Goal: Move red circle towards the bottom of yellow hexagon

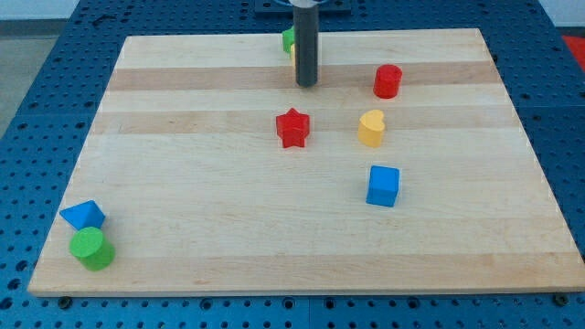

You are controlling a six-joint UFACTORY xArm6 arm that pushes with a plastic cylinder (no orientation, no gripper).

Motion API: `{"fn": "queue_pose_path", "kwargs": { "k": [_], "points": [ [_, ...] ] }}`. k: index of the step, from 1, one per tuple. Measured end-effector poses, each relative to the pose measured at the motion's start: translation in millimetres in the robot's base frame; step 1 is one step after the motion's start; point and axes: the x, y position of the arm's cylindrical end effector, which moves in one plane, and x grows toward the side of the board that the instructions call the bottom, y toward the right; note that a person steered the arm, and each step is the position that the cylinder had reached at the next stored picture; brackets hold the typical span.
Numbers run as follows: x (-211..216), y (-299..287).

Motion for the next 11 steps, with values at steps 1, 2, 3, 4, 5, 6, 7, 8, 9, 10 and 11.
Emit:
{"fn": "queue_pose_path", "kwargs": {
  "k": [1,2,3,4,5,6,7,8,9,10,11],
  "points": [
    [36,28],
    [54,76],
    [53,142],
    [21,162],
    [-11,151],
    [-12,130],
    [6,126],
    [19,123],
    [19,99],
    [15,82],
    [15,60]
  ]
}}
